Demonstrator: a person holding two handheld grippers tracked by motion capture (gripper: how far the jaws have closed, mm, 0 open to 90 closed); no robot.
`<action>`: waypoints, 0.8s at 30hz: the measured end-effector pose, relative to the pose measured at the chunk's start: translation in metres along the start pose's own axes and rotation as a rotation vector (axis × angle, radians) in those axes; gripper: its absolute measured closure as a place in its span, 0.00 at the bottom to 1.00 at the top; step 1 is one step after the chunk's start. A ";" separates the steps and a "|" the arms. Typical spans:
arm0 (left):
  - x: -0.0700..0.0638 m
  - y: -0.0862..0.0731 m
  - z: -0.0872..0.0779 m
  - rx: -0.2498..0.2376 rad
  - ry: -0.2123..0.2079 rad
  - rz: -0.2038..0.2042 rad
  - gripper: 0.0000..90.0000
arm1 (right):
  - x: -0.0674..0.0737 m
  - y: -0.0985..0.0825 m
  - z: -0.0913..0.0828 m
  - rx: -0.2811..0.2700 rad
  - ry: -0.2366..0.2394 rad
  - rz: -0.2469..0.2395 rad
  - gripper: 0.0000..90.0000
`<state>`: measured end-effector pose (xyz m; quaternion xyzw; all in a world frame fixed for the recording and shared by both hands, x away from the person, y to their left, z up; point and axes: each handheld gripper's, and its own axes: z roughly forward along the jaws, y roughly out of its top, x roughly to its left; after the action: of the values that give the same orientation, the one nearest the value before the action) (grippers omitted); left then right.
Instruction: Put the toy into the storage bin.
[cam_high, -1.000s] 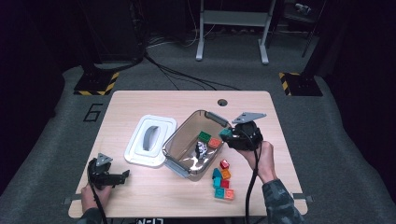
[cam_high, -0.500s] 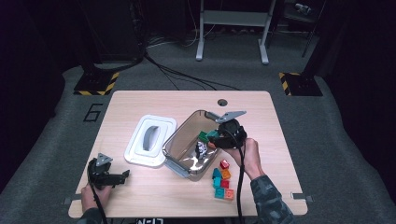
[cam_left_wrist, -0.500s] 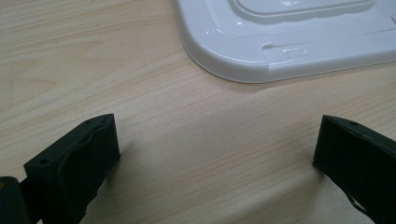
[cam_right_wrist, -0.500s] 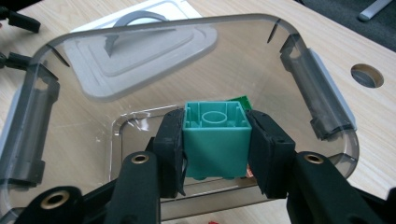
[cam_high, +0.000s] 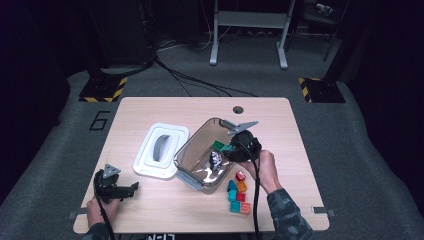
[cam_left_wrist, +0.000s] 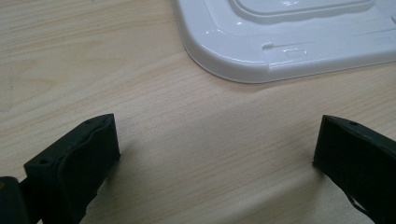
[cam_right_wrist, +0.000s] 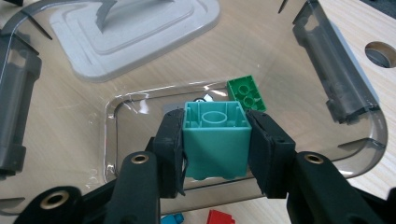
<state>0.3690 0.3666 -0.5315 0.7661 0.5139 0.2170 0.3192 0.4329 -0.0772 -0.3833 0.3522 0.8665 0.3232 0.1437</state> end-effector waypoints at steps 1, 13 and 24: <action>0.000 0.000 0.000 0.000 0.002 0.001 0.00 | 0.001 0.000 0.001 0.003 -0.003 -0.005 0.65; 0.000 0.000 0.000 0.000 0.000 0.000 0.00 | 0.002 -0.004 -0.010 -0.033 -0.017 0.012 0.44; 0.000 0.000 0.000 0.001 0.000 0.000 0.00 | -0.003 -0.030 -0.033 -0.096 -0.021 0.070 0.19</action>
<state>0.3690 0.3666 -0.5315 0.7663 0.5138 0.2168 0.3190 0.4043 -0.1107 -0.3784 0.3782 0.8357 0.3655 0.1581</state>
